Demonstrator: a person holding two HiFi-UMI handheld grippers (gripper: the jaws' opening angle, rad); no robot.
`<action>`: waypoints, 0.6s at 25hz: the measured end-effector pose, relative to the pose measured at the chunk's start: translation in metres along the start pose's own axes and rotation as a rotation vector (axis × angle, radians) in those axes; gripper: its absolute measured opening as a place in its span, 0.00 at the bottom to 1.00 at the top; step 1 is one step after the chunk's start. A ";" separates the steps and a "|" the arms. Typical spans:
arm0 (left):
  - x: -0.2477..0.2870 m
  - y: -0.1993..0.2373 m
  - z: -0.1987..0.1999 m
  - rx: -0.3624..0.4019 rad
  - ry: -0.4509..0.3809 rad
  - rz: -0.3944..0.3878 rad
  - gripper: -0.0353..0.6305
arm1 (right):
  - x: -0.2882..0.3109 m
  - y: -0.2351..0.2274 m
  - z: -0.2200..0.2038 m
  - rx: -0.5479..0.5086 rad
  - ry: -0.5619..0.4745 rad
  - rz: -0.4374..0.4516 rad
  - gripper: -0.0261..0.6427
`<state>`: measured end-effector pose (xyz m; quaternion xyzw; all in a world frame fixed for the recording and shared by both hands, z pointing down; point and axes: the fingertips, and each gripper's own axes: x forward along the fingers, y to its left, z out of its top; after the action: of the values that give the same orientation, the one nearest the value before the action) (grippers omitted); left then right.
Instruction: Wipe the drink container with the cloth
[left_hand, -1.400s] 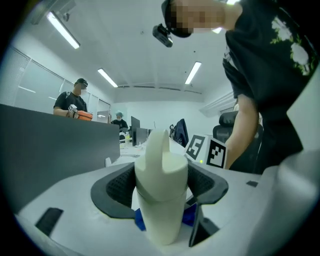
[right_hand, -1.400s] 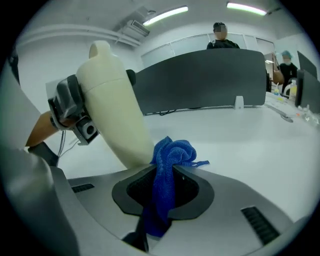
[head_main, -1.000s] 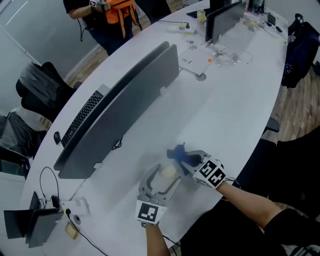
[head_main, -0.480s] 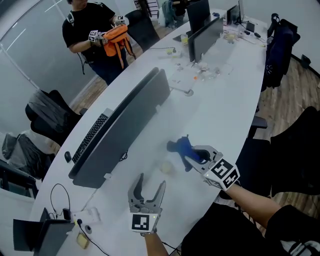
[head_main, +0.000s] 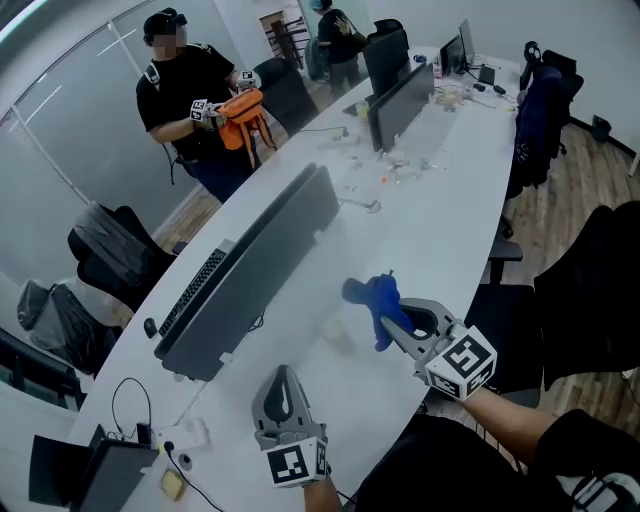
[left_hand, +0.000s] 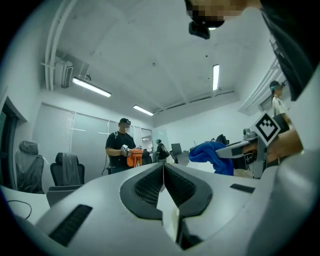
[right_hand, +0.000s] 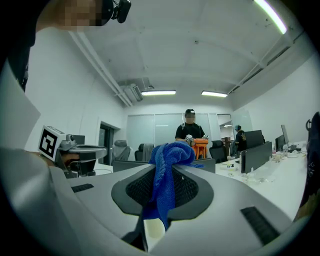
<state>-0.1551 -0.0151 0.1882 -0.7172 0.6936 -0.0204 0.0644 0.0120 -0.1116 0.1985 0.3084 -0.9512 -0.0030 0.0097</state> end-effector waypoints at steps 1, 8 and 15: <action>-0.002 0.000 0.006 0.002 -0.013 0.012 0.06 | -0.003 0.004 0.004 -0.003 -0.013 -0.005 0.13; -0.018 0.000 0.012 -0.003 -0.013 0.038 0.06 | -0.013 0.027 0.003 -0.027 -0.019 -0.021 0.13; -0.027 0.012 0.011 -0.008 -0.014 0.075 0.06 | -0.002 0.042 0.000 -0.032 -0.006 0.002 0.13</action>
<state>-0.1669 0.0119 0.1777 -0.6912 0.7195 -0.0099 0.0671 -0.0110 -0.0762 0.1989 0.3072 -0.9514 -0.0190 0.0116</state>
